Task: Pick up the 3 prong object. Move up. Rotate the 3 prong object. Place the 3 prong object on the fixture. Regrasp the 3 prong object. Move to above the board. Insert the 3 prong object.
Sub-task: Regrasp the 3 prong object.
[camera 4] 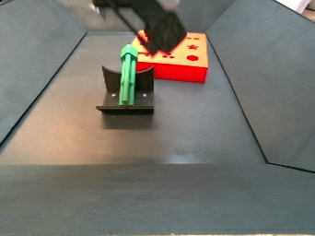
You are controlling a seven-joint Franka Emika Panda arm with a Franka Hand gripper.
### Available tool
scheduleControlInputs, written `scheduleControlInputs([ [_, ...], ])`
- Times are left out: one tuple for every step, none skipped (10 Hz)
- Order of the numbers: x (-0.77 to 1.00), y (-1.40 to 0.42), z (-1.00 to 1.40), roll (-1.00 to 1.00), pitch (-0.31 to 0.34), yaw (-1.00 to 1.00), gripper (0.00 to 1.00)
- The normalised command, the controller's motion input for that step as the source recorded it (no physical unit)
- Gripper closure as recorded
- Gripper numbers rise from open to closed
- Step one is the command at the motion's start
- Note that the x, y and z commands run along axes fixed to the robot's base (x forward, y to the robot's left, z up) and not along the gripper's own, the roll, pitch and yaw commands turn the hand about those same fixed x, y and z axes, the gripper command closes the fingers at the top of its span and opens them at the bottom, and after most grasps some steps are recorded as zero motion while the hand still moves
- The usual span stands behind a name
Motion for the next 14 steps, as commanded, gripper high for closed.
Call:
scheduleControlInputs([
  [-0.03, 0.01, 0.2, 0.0, 0.023, 0.02, 0.0],
  [0.13, -0.77, 0.7, 1.0, 0.061, 0.05, 0.0],
  [0.13, -0.72, 0.64, 1.0, 0.061, 0.05, 0.0],
  [0.06, -0.57, 0.51, 1.0, 0.06, 0.05, 0.0],
  [0.01, -0.3, 0.23, 1.0, 0.056, 0.04, 0.0],
  [0.0, -0.18, 0.11, 1.0, 0.054, 0.04, 0.0],
  [0.01, -0.07, 0.05, 1.0, 0.056, 0.04, 0.0],
  [0.01, -0.06, 0.04, 1.0, 0.057, 0.04, 0.0],
  [0.0, -0.05, 0.03, 1.0, 0.056, 0.04, 0.0],
  [0.0, -0.03, 0.02, 1.0, 0.054, 0.04, 0.0],
  [0.0, -0.03, 0.01, 1.0, 0.052, 0.04, 0.0],
  [0.0, -0.02, 0.01, 1.0, 0.052, 0.04, 0.0],
  [0.01, -0.02, 0.01, 1.0, 0.05, 0.05, 0.0],
  [0.02, -0.02, 0.01, 1.0, 0.05, 0.05, 0.0],
])
